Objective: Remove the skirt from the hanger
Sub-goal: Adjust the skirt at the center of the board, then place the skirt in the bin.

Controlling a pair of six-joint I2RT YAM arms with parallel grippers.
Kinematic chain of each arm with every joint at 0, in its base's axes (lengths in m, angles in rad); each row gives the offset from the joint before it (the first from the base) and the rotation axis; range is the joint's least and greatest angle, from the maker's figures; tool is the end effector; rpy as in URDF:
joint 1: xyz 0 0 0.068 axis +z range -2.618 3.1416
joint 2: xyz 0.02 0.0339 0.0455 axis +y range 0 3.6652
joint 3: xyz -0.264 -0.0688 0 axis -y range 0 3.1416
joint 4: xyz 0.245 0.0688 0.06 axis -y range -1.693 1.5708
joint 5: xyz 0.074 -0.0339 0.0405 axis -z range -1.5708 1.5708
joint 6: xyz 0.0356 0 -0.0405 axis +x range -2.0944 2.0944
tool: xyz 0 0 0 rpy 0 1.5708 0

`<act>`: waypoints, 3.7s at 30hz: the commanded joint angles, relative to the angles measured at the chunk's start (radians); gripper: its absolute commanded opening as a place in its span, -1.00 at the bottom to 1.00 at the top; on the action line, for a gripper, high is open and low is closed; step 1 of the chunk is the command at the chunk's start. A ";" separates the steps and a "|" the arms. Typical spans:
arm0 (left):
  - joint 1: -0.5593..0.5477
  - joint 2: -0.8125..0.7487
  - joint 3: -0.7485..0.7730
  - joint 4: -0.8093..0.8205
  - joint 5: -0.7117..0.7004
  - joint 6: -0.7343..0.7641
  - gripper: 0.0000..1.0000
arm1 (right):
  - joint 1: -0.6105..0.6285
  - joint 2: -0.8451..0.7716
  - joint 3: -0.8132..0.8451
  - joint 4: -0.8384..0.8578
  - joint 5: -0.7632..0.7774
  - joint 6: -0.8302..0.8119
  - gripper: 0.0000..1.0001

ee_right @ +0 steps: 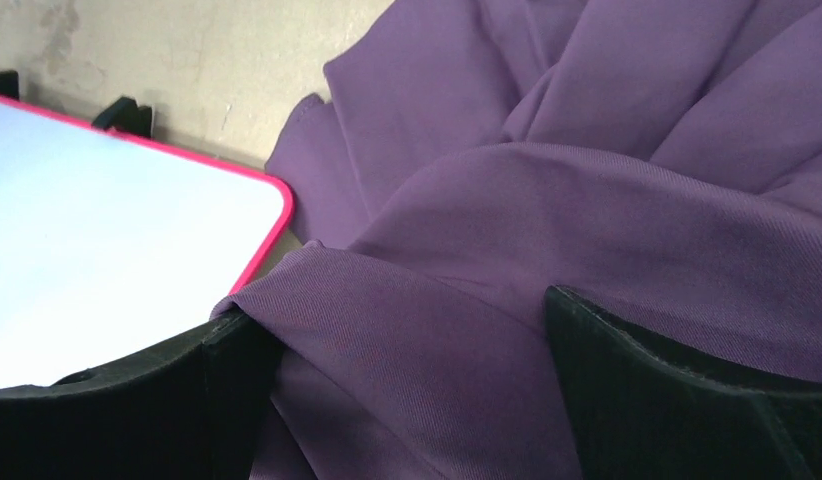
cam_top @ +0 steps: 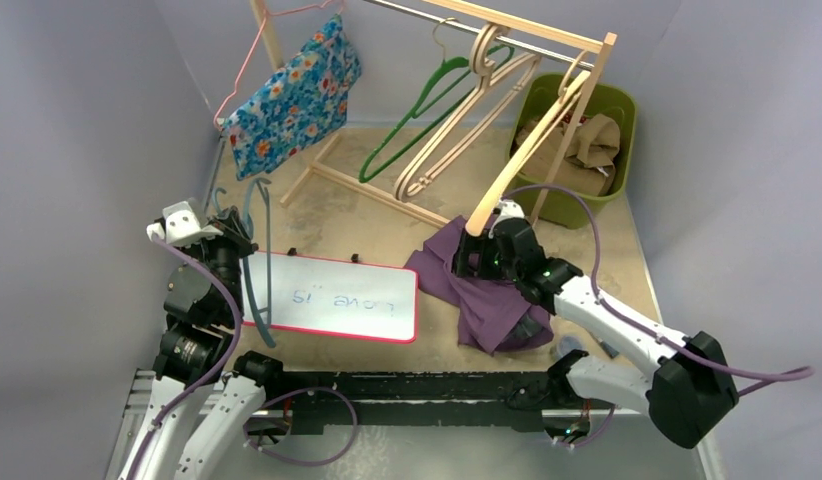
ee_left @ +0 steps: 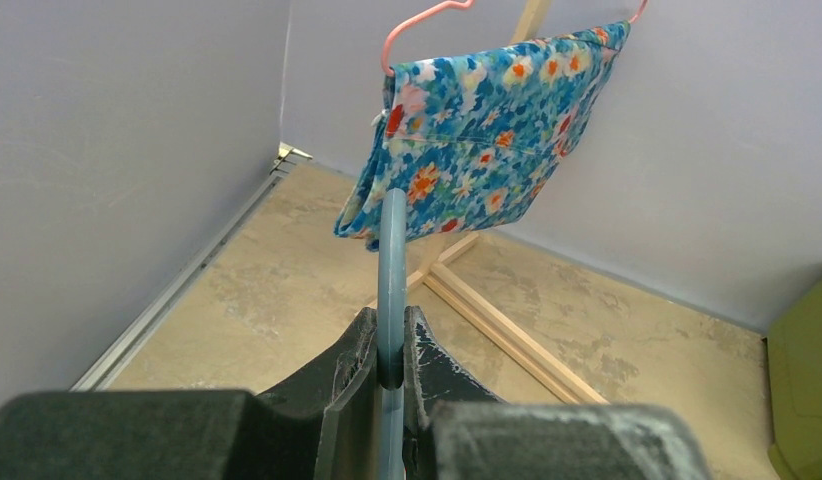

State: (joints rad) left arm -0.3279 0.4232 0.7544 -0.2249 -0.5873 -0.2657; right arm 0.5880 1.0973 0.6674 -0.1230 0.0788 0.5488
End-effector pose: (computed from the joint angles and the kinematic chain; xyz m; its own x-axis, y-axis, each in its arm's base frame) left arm 0.0958 -0.0118 0.3693 0.1635 -0.2865 -0.9440 -0.2183 0.9227 -0.3178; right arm 0.2017 0.1311 0.2434 -0.6322 0.2036 -0.7476 -0.1963 0.8913 0.4087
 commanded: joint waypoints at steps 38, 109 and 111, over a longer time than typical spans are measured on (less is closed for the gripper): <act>0.001 -0.009 -0.001 0.053 0.027 0.013 -1.00 | 0.280 0.311 0.101 -0.156 0.276 0.208 -1.00; 0.000 -0.038 -0.005 0.055 0.034 0.007 -1.00 | -0.158 -0.381 0.246 -0.374 0.684 0.139 -1.00; 0.000 -0.038 -0.005 0.054 0.035 0.007 -1.00 | -0.168 -0.373 0.248 -0.352 0.687 0.125 -1.00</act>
State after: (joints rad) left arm -0.3279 0.3943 0.7540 -0.2249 -0.5617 -0.2668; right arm 0.4397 0.7216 0.8536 -0.5415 0.6655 0.7120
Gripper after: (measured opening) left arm 0.084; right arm 0.137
